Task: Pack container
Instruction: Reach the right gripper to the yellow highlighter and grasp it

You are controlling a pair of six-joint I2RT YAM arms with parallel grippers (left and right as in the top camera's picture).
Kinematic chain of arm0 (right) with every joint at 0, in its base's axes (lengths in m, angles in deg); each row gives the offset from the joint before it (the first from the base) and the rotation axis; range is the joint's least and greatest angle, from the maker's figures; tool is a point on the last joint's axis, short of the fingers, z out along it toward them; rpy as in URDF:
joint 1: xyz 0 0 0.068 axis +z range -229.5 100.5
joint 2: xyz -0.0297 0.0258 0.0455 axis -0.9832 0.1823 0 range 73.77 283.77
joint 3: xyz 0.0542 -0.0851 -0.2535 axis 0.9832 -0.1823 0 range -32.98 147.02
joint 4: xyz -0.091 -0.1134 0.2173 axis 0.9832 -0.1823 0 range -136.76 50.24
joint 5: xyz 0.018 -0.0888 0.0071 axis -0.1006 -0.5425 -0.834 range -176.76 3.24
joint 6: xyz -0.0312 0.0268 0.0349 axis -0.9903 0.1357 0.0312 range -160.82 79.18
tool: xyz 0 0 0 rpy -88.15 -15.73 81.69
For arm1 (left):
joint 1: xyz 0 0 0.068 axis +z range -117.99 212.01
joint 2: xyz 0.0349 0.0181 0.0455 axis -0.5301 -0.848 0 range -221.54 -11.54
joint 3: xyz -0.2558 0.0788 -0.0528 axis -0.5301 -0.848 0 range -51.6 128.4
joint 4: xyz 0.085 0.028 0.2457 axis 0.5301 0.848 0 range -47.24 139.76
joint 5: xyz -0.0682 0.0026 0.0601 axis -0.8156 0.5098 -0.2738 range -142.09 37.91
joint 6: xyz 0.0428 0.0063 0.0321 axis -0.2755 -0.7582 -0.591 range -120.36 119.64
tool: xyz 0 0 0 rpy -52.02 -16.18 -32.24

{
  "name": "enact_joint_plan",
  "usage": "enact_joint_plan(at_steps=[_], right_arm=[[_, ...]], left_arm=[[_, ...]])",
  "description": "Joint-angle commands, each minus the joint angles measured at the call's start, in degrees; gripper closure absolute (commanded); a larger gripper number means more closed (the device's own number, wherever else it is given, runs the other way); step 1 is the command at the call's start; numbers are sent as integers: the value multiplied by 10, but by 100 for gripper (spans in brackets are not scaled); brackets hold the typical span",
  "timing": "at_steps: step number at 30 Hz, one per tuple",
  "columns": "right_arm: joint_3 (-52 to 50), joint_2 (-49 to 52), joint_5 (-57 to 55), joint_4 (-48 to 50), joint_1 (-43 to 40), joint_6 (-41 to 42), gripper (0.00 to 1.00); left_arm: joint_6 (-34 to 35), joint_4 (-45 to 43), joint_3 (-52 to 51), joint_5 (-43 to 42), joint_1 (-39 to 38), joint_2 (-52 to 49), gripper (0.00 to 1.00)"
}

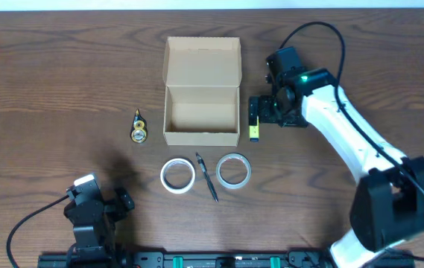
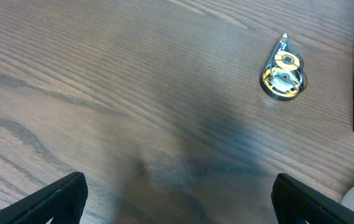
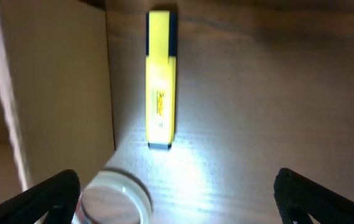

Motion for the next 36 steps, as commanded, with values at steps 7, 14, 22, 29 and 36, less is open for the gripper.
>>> enact_joint_plan(at_steps=[7, 14, 22, 29, 36], right_arm=[[9, 23, -22, 55, 3, 5, 1], [6, 50, -35, 72, 3, 8, 1], [6, 125, -26, 70, 3, 16, 1], [6, 145, -27, 69, 3, 29, 32], [6, 153, -27, 80, 3, 29, 34]], left_arm=[[-9, 4, -7, 6, 1, 3, 5], [-9, 4, -7, 6, 1, 3, 5], [-9, 4, -7, 6, 1, 3, 4], [-9, 4, -7, 6, 1, 3, 5], [-9, 4, -7, 6, 1, 3, 5]])
